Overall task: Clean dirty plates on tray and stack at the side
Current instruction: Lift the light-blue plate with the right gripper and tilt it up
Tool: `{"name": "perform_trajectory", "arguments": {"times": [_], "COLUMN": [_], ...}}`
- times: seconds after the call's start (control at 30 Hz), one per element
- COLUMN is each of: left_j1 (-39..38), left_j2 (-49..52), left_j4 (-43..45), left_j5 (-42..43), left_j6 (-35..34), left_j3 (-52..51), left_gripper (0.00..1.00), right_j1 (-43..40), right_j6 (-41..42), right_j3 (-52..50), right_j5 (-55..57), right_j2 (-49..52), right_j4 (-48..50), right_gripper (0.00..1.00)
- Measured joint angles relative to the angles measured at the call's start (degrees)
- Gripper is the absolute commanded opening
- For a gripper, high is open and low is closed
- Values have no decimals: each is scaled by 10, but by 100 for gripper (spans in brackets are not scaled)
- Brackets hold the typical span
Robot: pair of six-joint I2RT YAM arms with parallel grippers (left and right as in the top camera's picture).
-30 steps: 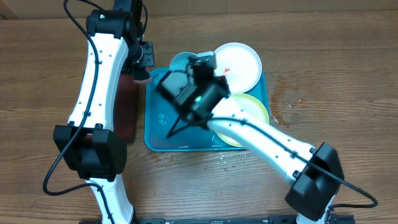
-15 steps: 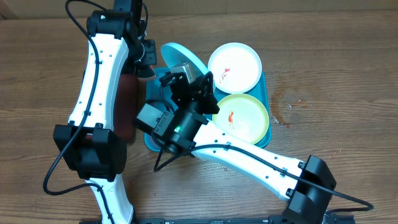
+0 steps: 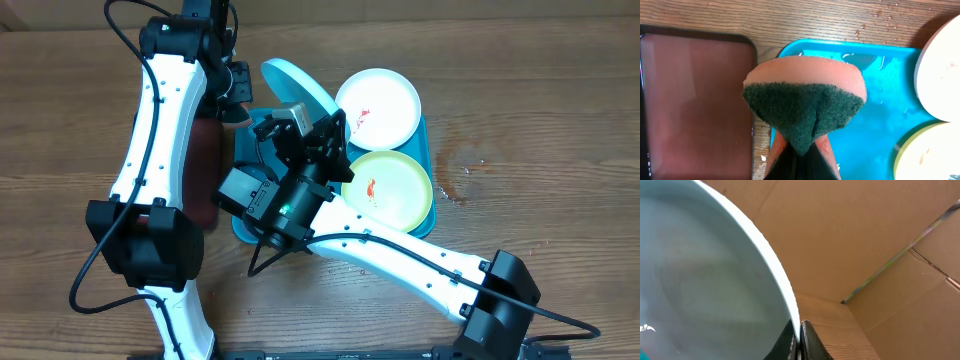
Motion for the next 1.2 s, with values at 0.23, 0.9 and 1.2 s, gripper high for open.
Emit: {"name": "perform_trajectory", "arguments": {"times": [0.23, 0.9, 1.2], "left_j1": [0, 0, 0], "left_j2": [0, 0, 0], "left_j4": [-7, -27, -27], "left_j5": [0, -19, -13], "left_j6": [-1, -32, -49], "left_j3": [0, 0, 0], "left_gripper": [4, 4, 4], "right_j1": [-1, -88, -165], "right_j6": [0, 38, 36], "right_j3": [0, 0, 0], "right_j5": [1, -236, -432], "right_j2": [0, 0, 0], "right_j4": [0, 0, -9], "right_gripper": [4, 4, 4]}}
